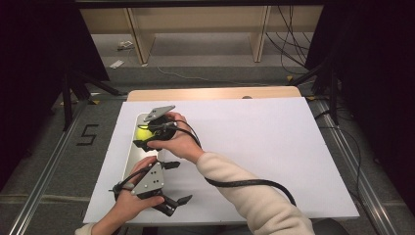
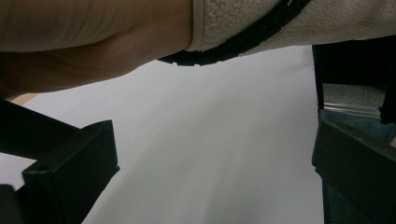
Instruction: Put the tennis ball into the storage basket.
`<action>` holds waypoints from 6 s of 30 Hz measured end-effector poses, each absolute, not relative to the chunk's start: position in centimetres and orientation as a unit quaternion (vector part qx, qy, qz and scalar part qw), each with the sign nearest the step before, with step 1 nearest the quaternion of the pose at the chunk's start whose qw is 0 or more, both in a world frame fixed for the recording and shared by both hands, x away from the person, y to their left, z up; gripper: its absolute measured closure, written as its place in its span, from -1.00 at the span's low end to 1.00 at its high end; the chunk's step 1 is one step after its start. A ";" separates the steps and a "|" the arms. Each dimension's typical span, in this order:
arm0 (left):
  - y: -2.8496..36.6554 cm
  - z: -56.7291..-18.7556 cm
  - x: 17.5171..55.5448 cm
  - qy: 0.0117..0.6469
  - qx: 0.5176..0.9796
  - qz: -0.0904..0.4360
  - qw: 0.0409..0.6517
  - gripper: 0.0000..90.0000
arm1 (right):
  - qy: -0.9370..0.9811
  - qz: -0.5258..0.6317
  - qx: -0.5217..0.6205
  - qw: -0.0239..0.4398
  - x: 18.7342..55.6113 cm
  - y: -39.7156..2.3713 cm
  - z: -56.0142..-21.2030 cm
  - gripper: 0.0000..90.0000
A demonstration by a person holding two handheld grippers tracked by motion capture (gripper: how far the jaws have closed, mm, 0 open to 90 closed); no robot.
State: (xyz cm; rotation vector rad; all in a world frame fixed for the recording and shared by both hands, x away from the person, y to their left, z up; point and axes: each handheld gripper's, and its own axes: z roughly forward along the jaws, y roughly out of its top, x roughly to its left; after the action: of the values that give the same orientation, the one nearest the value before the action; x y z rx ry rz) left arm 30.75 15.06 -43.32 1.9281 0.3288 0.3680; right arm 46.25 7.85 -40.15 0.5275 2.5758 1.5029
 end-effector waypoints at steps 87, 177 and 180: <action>15.0 -43.4 30.7 0.136 0.817 0.151 0.540 -1.00 | 0.881 0.445 0.157 0.041 46.5 10.0 -43.1 -0.42; 15.0 -43.5 30.8 0.139 0.817 0.151 0.538 -1.00 | 0.825 0.490 0.255 0.117 46.2 -4.4 -40.0 -0.60; 15.0 -43.5 30.8 0.140 0.817 0.151 0.538 -1.00 | 0.823 0.491 0.260 0.119 46.2 -5.0 -40.0 -0.60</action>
State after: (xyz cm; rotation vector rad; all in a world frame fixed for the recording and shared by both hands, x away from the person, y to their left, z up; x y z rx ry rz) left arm 30.81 15.03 -43.54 1.9442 0.3323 0.3603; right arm 46.18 -5.05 -39.98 0.7596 2.4069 1.4351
